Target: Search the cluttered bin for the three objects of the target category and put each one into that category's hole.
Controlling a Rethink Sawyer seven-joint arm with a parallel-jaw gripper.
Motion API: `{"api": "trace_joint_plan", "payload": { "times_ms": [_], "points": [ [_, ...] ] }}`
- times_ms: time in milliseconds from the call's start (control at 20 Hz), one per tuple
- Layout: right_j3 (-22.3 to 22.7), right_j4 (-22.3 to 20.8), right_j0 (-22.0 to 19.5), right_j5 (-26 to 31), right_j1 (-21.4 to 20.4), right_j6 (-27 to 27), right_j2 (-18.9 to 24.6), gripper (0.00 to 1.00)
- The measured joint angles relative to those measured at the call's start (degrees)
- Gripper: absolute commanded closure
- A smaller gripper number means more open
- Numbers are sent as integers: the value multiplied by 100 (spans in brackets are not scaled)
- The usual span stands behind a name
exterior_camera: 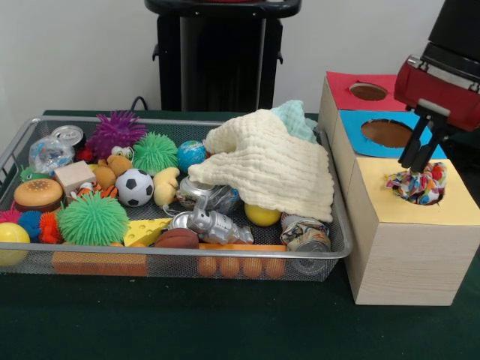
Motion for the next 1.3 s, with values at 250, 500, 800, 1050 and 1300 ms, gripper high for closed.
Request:
{"api": "trace_joint_plan", "payload": {
  "times_ms": [250, 500, 800, 1050, 1300],
  "points": [
    [0, 146, 66, 0, 9, 0, 0, 100],
    [0, 204, 92, -12, 29, 0, 0, 100],
    [-1, 304, 93, -123, 166, 0, 0, 100],
    [-1, 317, 98, -168, 294, 0, 1, 100],
    [-2, 317, 100, -173, 384, 0, 1, 100]
  ]
}}
